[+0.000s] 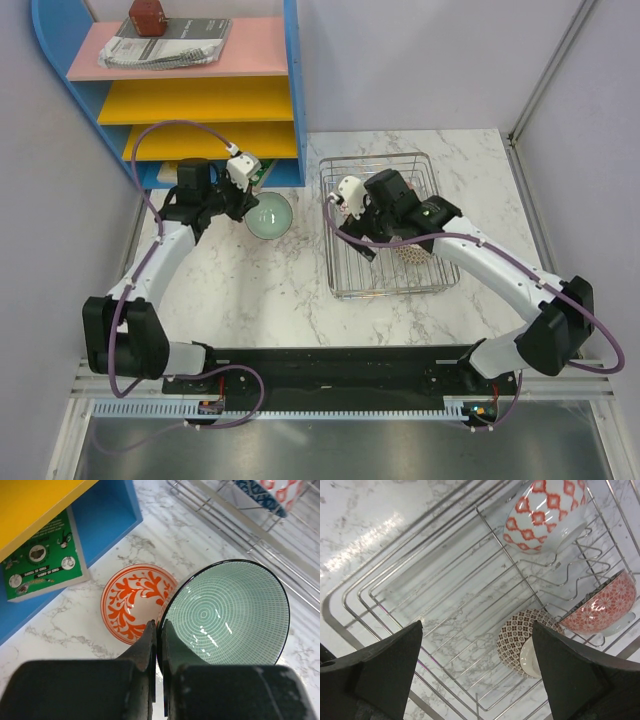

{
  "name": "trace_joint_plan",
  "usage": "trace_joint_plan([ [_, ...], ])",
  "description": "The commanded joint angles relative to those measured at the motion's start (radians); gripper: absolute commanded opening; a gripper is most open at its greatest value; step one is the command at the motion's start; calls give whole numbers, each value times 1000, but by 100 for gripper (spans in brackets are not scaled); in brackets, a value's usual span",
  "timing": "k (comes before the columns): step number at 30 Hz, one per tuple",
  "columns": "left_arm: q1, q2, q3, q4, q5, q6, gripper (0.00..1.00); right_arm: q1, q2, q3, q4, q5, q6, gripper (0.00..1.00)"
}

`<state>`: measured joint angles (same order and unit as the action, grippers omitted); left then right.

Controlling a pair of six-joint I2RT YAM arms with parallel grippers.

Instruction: Load the bowls into the dish rack

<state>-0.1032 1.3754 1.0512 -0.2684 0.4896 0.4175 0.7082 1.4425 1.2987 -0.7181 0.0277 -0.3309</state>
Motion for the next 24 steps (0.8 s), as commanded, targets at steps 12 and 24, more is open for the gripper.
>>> trace_joint_plan([
  [12, -164, -144, -7, -37, 346, 67, 2, -188, 48, 159, 187, -853, 372, 98],
  [24, -366, -164, 35, 32, 210, 64, 2, -260, 42, -65, 508, -1141, 668, 98],
])
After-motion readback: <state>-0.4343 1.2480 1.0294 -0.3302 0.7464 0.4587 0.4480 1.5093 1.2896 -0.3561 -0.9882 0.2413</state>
